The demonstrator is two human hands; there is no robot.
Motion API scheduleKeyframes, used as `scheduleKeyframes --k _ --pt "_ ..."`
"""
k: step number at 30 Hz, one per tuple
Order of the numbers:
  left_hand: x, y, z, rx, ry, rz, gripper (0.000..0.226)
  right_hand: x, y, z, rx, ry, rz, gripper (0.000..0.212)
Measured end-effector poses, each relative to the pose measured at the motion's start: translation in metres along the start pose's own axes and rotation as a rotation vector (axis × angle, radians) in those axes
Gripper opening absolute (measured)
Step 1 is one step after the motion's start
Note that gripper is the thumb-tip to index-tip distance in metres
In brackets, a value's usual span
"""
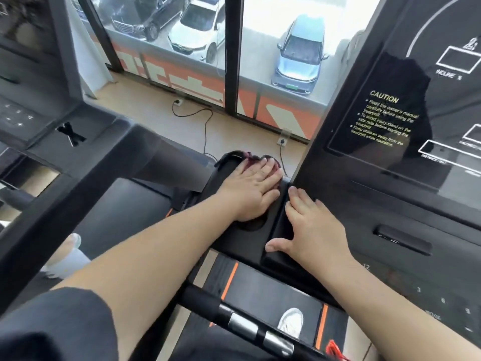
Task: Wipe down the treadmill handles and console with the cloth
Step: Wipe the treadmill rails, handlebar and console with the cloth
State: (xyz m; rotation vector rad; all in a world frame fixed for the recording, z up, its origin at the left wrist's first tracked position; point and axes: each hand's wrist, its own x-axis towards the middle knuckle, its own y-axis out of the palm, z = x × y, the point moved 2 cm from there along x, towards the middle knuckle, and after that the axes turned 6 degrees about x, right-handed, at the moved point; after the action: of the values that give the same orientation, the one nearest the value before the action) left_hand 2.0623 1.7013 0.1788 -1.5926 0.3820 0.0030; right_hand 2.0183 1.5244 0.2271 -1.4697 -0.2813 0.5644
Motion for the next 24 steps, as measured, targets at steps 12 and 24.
scheduleKeyframes --k 12,24 --pt "-0.067 0.014 0.013 0.019 -0.161 0.002 0.065 -0.006 -0.012 0.026 0.189 -0.073 -0.139 0.069" --pt "-0.142 0.02 0.017 -0.107 -0.465 0.169 0.071 -0.009 0.001 0.033 0.231 0.043 0.144 0.086"
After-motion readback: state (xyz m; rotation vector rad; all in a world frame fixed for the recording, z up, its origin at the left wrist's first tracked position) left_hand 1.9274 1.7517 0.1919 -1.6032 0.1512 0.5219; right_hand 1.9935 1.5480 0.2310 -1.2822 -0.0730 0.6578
